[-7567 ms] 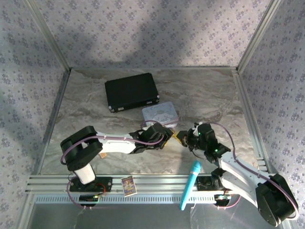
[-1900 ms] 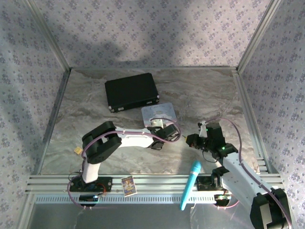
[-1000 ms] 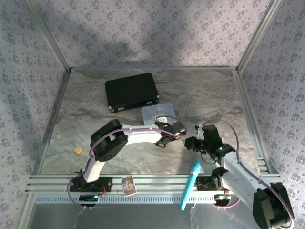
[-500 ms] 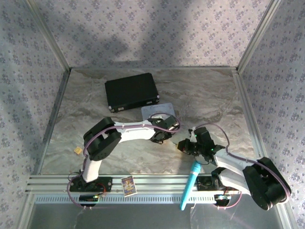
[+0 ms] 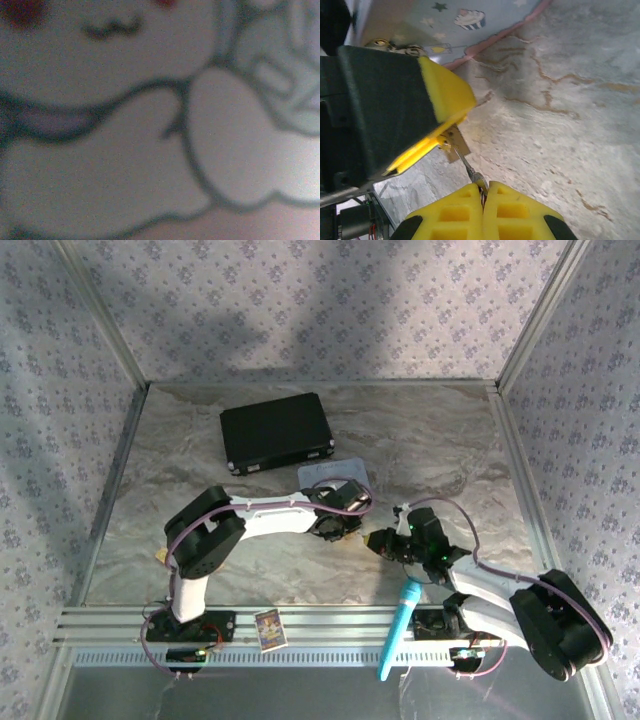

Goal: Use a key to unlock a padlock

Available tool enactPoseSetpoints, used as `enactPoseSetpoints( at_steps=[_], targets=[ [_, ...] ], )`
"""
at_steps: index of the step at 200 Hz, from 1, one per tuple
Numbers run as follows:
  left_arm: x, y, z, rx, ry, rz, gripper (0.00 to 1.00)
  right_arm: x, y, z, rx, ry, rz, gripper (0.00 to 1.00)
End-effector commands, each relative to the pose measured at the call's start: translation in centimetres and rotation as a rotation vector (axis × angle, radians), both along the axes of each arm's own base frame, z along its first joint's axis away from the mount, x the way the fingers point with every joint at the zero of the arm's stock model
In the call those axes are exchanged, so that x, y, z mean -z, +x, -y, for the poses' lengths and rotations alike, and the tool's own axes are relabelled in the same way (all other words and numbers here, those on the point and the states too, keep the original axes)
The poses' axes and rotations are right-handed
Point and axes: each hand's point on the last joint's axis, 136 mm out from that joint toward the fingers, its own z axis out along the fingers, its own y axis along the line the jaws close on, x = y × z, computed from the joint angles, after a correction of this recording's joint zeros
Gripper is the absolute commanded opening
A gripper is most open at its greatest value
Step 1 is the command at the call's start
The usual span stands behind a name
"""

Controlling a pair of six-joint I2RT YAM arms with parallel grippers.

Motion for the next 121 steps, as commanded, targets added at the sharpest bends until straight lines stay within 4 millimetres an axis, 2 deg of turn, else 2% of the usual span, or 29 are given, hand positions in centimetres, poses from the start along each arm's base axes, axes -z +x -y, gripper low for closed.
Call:
enactPoseSetpoints(
  at_steps=[1, 48, 121],
  targets=[
    [1.5, -1.3, -1.7, -0.095, 0.012, -0.12, 0.08, 0.3, 0.0, 0.5, 0.029, -0.001, -0.008, 0.0],
    [1.3, -1.1, -1.3, -0.135, -0.023, -0.14, 0.08, -1.1, 0.2, -0.4, -0.006, 0.026, 0.019, 0.0],
    [1.3, -0.6, -2.0, -0.147, -0.01, -0.125, 0.09, -1.1, 0.3, -1.3, -0.048, 0.037, 0.026, 0.0]
  ],
)
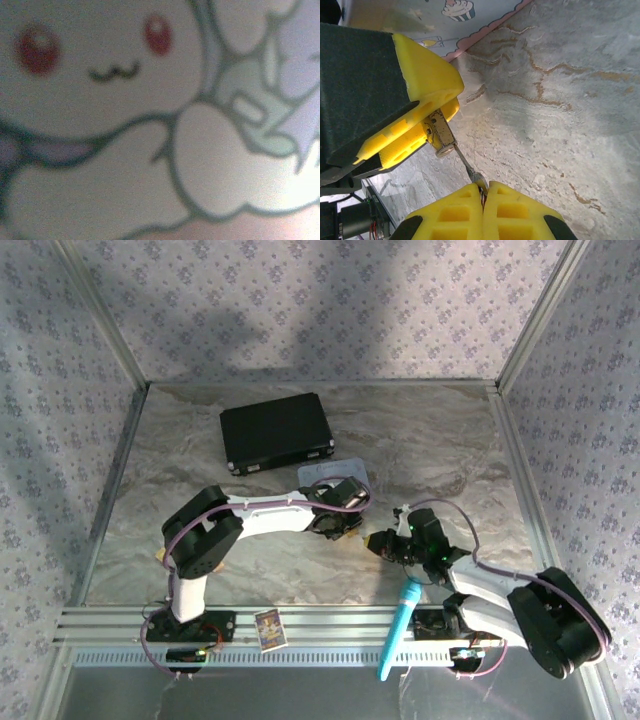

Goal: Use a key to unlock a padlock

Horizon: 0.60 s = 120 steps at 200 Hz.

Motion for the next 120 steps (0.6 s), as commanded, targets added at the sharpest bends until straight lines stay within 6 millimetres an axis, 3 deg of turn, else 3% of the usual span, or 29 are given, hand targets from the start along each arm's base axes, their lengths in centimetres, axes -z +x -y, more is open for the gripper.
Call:
enactPoseSetpoints(
  at_steps=[1, 49, 120],
  targets=[
    [1.8, -1.0, -2.5, -0.093, 0.054, -0.105, 0.09, -1.4, 0.5, -1.1, -0.034, 0.029, 0.039, 0.0],
    [1.6, -0.8, -2.2, -0.1, 0.034, -0.107, 0.09, -1.2, 0.6, -0.6, -0.013, 0.022, 0.037, 0.0],
    [1.8, -1.6, -1.6, -0.096, -0.019, -0.143, 0.09, -1.8, 2.5, -1.5, 0.008, 0.046, 0.053, 0.0]
  ],
)
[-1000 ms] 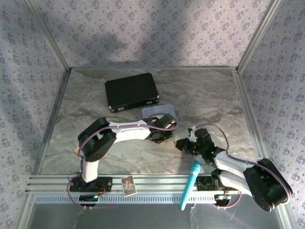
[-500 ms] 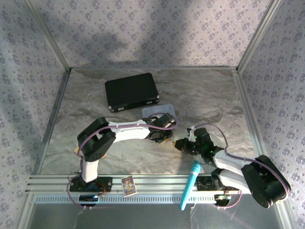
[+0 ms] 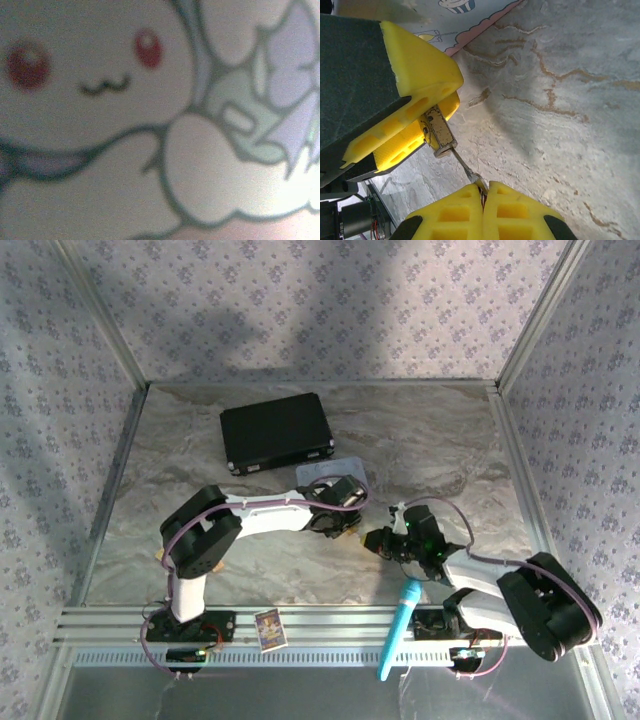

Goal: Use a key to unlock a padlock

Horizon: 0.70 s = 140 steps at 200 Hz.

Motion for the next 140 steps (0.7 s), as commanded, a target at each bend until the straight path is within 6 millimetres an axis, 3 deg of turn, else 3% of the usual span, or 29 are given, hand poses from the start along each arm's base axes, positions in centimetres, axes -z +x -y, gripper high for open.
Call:
enactPoseSetpoints(
  at_steps=[1, 43, 98, 140],
  targets=[
    [2.0, -2.1, -1.5, -0.072, 0.011, -0.147, 0.09, -2.0, 1.8, -0.7, 0.025, 0.041, 0.069, 0.0],
    [2.8, -2.2, -2.1, -0.113, 0.029, -0.164, 0.09, -2.2, 1.9, 0.3, 0.087, 0.052, 0.074, 0.0],
    [2.6, -1.9, -0.9, -0.141, -0.005, -0.182, 0.09, -1.8, 2.1, 0.6, 0.124, 0.058, 0.036, 0.0],
    [2.0, -2.0, -0.3, -0.136, -0.049, -0.18, 0.09, -2.9, 3.0, -1.0, 0.108, 0.112, 0.043, 0.0]
  ],
)
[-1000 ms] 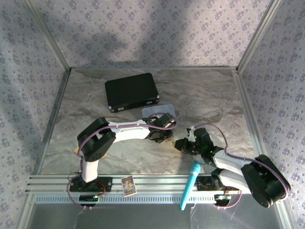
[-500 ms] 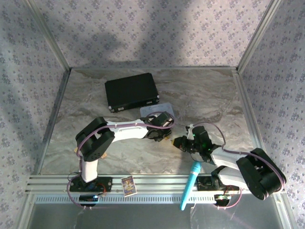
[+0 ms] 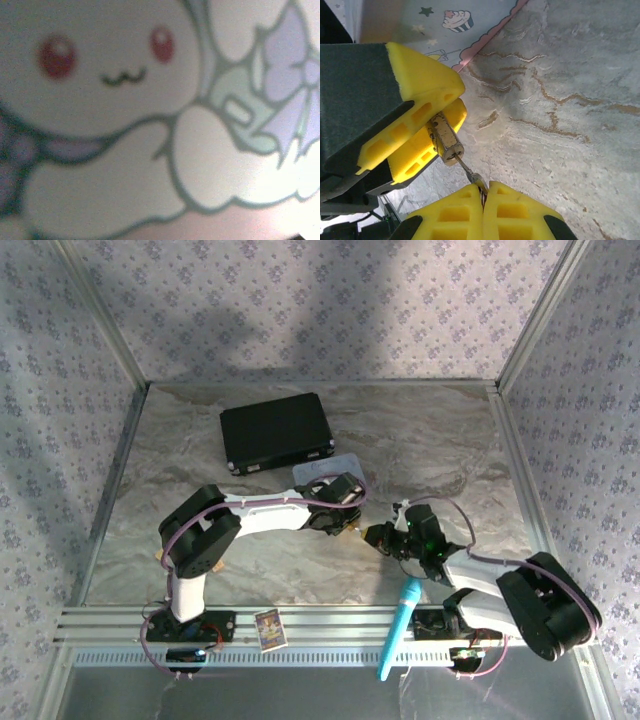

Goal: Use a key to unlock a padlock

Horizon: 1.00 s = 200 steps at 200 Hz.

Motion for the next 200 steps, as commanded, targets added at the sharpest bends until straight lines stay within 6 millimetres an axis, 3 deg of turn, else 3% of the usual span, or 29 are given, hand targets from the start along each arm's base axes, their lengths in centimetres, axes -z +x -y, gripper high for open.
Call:
enactPoseSetpoints(
  at_steps=[1, 45, 85, 136, 200],
  targets=[
    [2.4, -2.8, -0.5, -0.059, -0.005, -0.178, 0.09, -2.2, 1.8, -1.2, 0.017, 0.056, 0.064, 0.0],
    [2.4, -3.4, 0.2, 0.008, 0.039, -0.172, 0.09, -3.1, 2.5, -2.1, -0.008, 0.055, 0.087, 0.0],
    [2.9, -3.7, 0.8, 0.03, 0.057, -0.183, 0.09, -1.9, 2.2, -2.0, -0.014, 0.025, 0.057, 0.0],
    [2.0, -3.7, 1.0, 0.06, 0.078, -0.15, 0.08, -2.3, 3.0, -3.6, -0.039, 0.048, 0.074, 0.0],
    [3.0, -4.9, 0.7, 0.099, 0.114, -0.162, 0.08, -1.8, 3.5, -1.4, 0.016, 0.043, 0.055, 0.0]
  ],
)
